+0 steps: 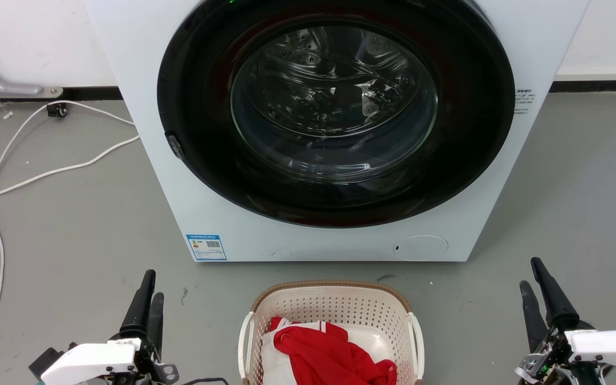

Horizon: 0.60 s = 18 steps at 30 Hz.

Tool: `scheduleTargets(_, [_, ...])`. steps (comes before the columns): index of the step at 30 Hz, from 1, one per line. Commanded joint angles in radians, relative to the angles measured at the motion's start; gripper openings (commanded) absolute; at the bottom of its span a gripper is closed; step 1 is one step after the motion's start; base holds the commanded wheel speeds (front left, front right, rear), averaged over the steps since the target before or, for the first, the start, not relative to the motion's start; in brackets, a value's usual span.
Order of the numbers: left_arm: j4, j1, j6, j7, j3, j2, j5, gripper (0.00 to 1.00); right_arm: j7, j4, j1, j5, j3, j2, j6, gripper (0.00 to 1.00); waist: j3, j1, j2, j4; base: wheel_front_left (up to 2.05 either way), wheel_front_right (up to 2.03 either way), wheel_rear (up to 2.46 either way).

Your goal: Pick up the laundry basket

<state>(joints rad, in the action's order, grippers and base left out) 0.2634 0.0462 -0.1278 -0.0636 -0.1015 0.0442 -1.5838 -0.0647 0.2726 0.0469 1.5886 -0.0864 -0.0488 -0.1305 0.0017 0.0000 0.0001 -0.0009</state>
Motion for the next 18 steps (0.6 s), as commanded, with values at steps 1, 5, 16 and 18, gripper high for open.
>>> scheduleTargets(1, [-0.026,0.005,-0.001,0.013,0.0,0.003,0.013,1.0,0.014,-0.013,0.011,-0.012,-0.001,-0.003,0.0,1.0,0.0,0.0,-0.0001,0.0,0.0,0.0,0.0])
scheduleTargets(5, [-0.035,-0.001,-0.001,0.031,-0.012,0.004,0.044,1.0,0.032,-0.005,0.018,-0.036,-0.004,-0.003,0.0,1.0,-0.001,0.0,-0.0001,0.0,0.0,0.0,0.0])
scheduleTargets(16, [-0.047,-0.004,-0.001,0.081,-0.09,0.004,0.198,1.0,0.082,-0.02,0.034,-0.312,-0.061,-0.003,0.0,1.0,-0.001,0.0,-0.0001,0.002,0.0,0.0,0.0])
scheduleTargets(18, [-0.057,-0.002,0.0,0.089,-0.102,0.004,0.232,1.0,0.09,-0.044,0.037,-0.384,-0.06,-0.003,0.0,1.0,-0.001,0.0,-0.0001,0.002,0.0,0.0,0.0])
